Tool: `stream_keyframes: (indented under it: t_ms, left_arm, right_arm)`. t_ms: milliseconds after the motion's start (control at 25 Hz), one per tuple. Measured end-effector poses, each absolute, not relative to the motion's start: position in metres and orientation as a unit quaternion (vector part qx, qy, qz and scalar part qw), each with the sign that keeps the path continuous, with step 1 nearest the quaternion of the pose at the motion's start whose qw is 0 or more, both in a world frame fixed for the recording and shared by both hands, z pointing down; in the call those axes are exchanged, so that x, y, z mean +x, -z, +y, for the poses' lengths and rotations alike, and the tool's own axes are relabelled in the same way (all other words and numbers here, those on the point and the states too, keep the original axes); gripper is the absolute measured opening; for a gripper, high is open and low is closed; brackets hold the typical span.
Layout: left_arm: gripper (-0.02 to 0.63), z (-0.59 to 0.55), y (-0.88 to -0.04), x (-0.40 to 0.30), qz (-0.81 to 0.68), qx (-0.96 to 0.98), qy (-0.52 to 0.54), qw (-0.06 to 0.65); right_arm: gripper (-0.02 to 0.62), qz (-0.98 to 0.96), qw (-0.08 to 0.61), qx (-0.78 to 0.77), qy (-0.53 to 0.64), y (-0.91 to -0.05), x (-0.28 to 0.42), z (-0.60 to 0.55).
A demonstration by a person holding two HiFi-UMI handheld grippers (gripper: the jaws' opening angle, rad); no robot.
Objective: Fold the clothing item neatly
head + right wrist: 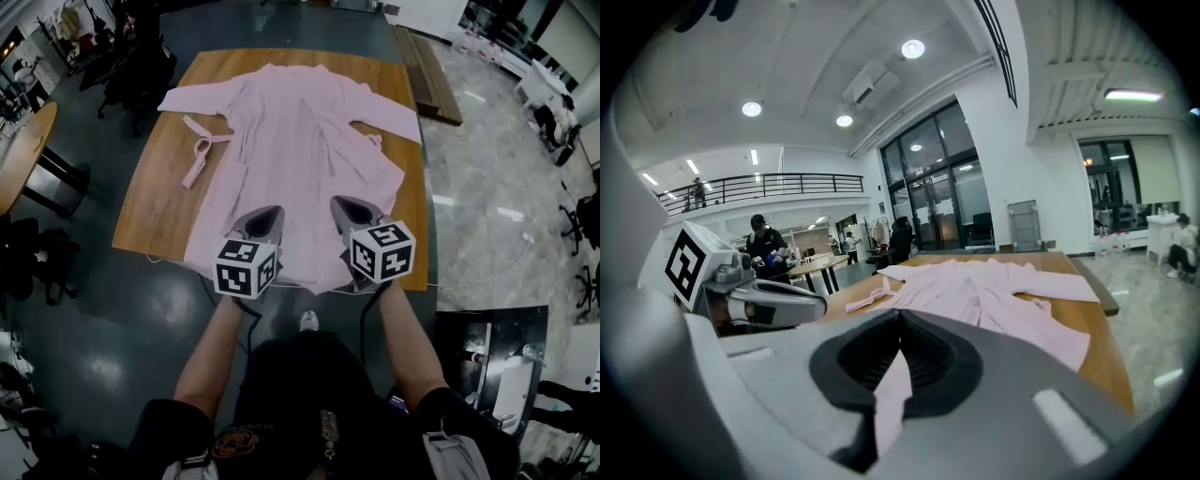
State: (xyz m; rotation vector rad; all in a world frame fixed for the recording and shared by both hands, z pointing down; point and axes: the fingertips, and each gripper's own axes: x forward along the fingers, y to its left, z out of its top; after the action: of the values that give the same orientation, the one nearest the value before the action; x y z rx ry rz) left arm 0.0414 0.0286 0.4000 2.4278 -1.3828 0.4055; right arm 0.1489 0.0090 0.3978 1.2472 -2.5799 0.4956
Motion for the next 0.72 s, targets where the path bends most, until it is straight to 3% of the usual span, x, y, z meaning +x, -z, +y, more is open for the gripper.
stream_keyframes:
  t_ms: [320, 720]
  left_arm:
    - [0.006, -0.023, -0.420, 0.052, -0.449, 0.863, -0.168, 0.160]
    - [0.006, -0.082, -0.472, 0.036, -0.398, 0.877, -0.195, 0.189]
  right_arm:
    - [0.003, -0.853, 0.142, 0.465, -0.189, -0.423, 0.157, -0.034]
    - [0.005, -0.789, 0.224, 0.526, -0.225, -0.493, 0.145, -0.088]
